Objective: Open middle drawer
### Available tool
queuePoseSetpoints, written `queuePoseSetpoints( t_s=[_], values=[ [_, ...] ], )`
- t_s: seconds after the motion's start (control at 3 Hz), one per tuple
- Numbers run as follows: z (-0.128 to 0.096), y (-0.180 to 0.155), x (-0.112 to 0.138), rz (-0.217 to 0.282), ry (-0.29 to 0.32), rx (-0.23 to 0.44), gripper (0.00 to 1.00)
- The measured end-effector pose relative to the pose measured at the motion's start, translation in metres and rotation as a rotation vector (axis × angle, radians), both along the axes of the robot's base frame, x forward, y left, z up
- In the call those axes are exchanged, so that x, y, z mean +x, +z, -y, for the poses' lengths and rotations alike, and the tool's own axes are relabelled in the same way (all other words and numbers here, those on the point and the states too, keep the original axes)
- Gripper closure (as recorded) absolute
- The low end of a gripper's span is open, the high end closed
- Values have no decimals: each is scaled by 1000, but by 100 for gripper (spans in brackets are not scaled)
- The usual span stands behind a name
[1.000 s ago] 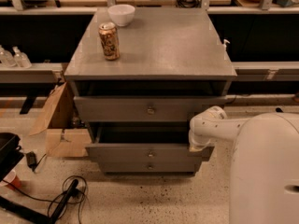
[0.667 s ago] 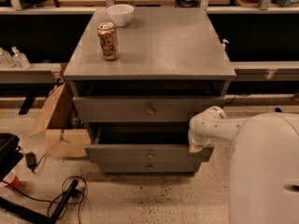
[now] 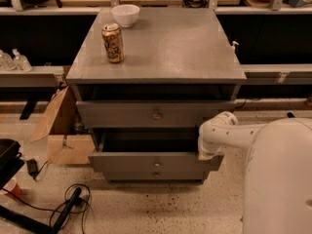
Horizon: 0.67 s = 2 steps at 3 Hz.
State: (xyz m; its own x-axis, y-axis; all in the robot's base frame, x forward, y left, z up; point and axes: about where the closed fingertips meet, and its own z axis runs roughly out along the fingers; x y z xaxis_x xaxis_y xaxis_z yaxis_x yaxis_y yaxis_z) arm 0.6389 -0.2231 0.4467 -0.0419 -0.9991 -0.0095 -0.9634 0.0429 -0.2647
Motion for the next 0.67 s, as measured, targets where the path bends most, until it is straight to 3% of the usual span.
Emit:
queuePoseSetpoints(
  t_s=[0.33, 0.67],
  values=[
    [3, 9, -21, -26, -19, -9, 100],
    [6, 28, -62, -83, -41, -23, 100]
  ],
)
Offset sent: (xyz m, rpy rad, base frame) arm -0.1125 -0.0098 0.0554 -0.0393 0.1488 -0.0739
